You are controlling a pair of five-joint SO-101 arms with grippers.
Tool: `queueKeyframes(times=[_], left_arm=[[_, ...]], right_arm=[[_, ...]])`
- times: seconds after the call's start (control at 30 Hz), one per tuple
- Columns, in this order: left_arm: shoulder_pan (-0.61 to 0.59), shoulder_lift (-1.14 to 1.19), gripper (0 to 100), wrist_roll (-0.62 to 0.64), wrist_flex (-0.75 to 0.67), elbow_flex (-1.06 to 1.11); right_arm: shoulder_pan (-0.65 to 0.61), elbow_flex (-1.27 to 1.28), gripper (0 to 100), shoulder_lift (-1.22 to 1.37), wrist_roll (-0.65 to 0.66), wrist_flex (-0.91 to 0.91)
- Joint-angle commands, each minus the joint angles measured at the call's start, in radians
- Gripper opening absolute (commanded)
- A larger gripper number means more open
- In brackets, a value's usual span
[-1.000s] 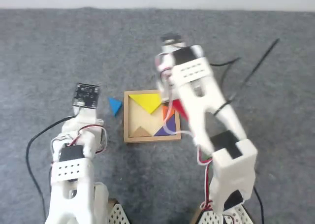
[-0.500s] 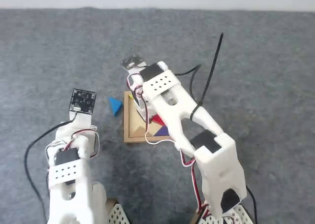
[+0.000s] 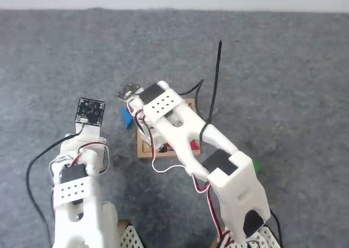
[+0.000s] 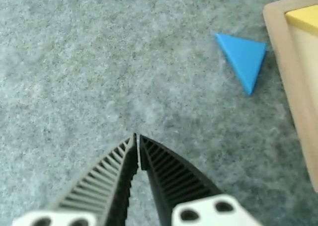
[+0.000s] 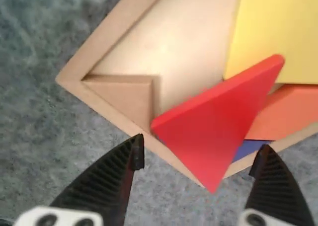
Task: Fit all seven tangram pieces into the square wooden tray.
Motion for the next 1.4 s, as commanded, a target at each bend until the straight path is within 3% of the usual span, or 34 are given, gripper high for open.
queueKeyframes(times=[0.0, 0.33, 0.5, 0.73, 0.93, 1.1, 1.23, 1.37], left_arm=[[-0.018, -0.025, 1, -0.006, -0.025, -0.012], [-0.026, -0.025, 1, -0.006, -0.025, -0.013], [-0.026, -0.025, 1, -0.006, -0.025, -0.013], [-0.026, -0.025, 1, -0.006, -0.025, -0.013], [-0.026, -0.025, 1, -0.006, -0.026, -0.013], [-0.026, -0.025, 1, -0.006, -0.026, -0.013], [-0.026, -0.025, 1, -0.006, -0.026, -0.015], [-0.035, -0.026, 1, -0.006, -0.026, -0.015]], right_arm=[[-0.002, 0.002, 33.2, -0.008, 0.009, 0.015], [0.093, 0.005, 33.1, -0.254, 0.014, 0.093], [0.116, 0.097, 33.0, -0.404, 0.100, 0.093], [0.104, 0.617, 33.1, -0.688, 0.285, -0.289], [0.099, 1.059, 32.9, -0.878, 0.632, -0.651], [0.064, 1.126, 34.2, -0.900, 0.675, -0.651], [0.008, 1.142, 44.9, -0.865, 0.735, -0.680], [-0.018, 1.142, 42.7, -0.843, 0.763, -0.723]])
